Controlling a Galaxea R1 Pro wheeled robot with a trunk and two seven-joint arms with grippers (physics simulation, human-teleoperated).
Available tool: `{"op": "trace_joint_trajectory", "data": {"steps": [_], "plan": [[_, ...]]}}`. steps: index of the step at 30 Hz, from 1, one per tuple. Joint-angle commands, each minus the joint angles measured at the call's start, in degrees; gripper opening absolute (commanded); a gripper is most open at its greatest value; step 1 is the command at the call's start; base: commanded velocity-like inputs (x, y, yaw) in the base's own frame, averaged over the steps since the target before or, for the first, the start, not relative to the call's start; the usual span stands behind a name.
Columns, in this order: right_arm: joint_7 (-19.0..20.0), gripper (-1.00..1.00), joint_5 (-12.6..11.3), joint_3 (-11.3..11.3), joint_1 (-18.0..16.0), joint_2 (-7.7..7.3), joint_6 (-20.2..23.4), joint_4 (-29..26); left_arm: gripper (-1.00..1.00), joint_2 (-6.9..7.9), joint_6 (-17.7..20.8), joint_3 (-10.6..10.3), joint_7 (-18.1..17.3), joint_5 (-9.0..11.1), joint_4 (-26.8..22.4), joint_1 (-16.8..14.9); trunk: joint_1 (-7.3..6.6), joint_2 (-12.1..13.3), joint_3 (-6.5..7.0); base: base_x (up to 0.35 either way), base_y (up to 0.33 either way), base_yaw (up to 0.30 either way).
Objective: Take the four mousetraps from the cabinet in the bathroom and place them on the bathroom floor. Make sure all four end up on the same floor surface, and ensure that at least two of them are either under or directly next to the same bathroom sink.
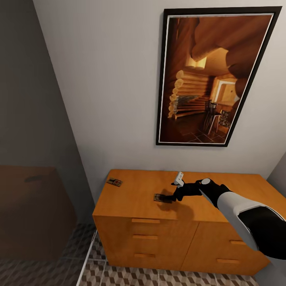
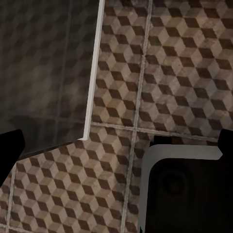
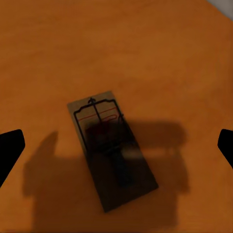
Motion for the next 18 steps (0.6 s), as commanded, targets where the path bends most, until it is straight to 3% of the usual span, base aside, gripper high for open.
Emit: {"op": "trace_joint_trajectory", "data": {"steps": [1, 18], "plan": [[0.04, 1.00, 0.64, -0.12, -0.04, -0.03, -0.47, -0.03, 1.00, -0.03, -0.31, -0.49, 0.14, 0.24, 0.20, -0.09, 0.04, -0.13, -0.13, 0.000, 0.000, 0.000], [0.27, 1.00, 0.71, -0.09, -0.07, 0.02, -0.32, -0.03, 1.00, -0.03, -0.31, -0.49, 0.14, 0.24, 0.20, -0.09, 0.04, -0.13, -0.80, 0.000, 0.000, 0.000]]}}
